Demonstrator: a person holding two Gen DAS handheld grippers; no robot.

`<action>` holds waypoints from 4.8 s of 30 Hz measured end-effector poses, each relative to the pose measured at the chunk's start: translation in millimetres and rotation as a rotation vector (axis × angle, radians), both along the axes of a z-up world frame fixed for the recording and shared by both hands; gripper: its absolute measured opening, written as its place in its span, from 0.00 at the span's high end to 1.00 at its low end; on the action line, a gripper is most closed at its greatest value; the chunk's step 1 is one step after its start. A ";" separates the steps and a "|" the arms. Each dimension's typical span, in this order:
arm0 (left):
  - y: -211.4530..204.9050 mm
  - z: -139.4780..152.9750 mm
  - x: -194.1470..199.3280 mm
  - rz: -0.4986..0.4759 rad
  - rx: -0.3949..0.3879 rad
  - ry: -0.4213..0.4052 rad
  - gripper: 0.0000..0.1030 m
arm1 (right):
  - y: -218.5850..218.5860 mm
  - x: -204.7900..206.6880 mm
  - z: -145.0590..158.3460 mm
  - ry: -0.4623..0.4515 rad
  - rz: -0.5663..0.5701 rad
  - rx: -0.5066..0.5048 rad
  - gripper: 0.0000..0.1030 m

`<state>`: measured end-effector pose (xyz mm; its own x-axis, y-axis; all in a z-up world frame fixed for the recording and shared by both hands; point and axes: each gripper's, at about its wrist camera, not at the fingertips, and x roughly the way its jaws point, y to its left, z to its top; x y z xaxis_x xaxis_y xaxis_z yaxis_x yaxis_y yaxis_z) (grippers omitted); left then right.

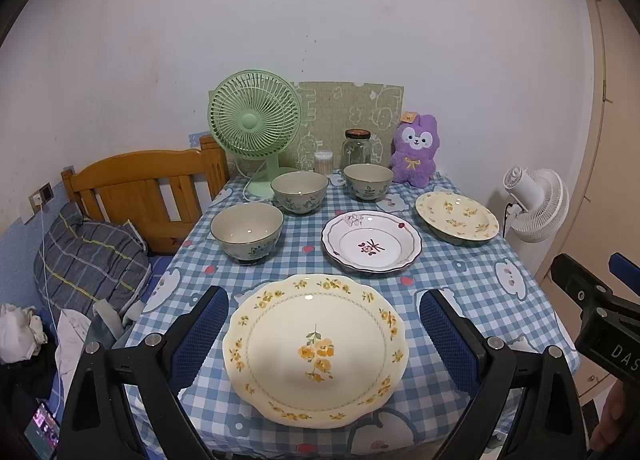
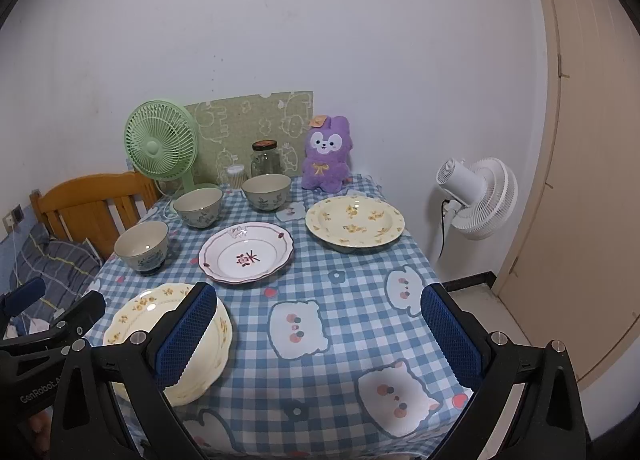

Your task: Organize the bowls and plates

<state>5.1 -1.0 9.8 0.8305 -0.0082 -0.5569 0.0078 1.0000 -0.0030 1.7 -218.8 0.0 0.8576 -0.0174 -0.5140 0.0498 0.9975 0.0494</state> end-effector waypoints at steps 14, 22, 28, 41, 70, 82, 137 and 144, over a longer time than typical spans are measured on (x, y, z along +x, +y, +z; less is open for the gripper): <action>-1.0 -0.5 5.9 -0.016 -0.006 -0.007 0.05 | 1.8 0.5 -0.1 -0.006 0.011 -0.004 0.00; -1.2 -2.9 2.5 -0.006 -0.004 -0.014 0.05 | 4.4 1.6 -1.7 0.003 0.012 0.005 0.00; -0.8 -4.4 1.0 -0.003 -0.003 -0.014 0.05 | 3.7 2.2 -1.4 0.004 0.013 0.005 0.00; -0.6 -7.1 -0.3 0.001 0.001 -0.013 0.05 | 1.4 0.6 -1.1 0.005 0.013 0.000 0.00; -1.0 -6.5 0.4 0.000 0.003 -0.013 0.05 | 2.5 -0.8 1.1 0.004 0.020 0.004 0.00; 0.1 -2.5 2.1 0.016 0.003 -0.011 0.08 | 5.8 4.6 8.1 0.022 0.048 0.002 0.05; 89.4 -125.7 123.1 0.091 -0.006 0.442 0.39 | 124.9 139.5 -125.2 0.477 0.095 0.017 0.26; 91.3 -138.9 126.3 0.066 -0.015 0.491 0.49 | 129.8 149.1 -137.8 0.520 0.076 0.013 0.31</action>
